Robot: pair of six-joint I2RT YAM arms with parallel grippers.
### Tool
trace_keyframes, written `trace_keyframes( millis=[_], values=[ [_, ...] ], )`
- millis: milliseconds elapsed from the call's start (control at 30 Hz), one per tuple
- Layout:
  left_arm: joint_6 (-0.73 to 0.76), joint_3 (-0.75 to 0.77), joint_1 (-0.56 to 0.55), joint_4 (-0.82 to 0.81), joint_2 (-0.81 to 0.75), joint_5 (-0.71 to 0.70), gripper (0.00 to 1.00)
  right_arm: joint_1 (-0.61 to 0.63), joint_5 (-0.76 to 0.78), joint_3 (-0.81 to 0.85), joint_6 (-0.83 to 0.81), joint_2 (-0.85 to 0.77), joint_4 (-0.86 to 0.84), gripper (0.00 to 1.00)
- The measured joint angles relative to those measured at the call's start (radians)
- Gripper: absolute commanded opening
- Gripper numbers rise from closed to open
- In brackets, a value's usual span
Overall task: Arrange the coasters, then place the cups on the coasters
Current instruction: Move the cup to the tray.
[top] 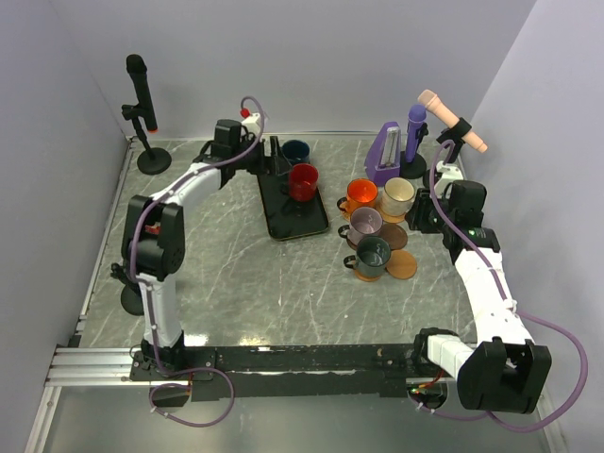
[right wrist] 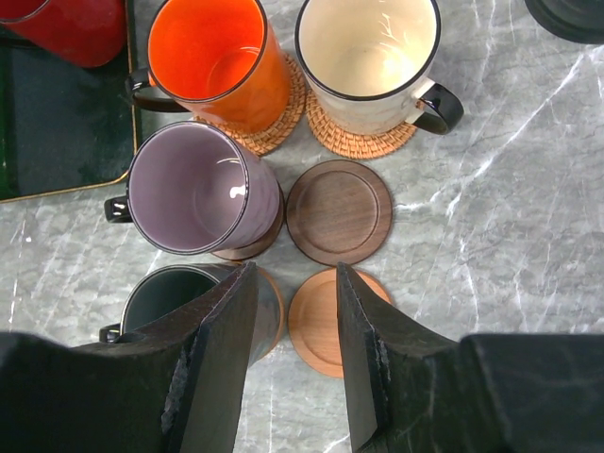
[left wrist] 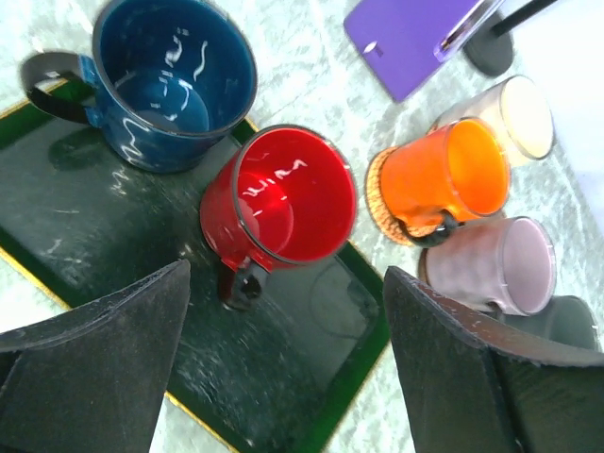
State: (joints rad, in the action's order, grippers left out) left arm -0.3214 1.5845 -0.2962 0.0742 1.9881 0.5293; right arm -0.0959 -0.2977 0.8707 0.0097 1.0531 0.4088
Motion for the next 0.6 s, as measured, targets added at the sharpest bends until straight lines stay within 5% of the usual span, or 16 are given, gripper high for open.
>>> trace_keyframes(
  millis=[600],
  values=[
    [-0.031,-0.027,-0.026,0.014,0.132,0.095,0.82,0.002,0.000,0.000,0.000,0.000,0.004,0.46]
  ],
)
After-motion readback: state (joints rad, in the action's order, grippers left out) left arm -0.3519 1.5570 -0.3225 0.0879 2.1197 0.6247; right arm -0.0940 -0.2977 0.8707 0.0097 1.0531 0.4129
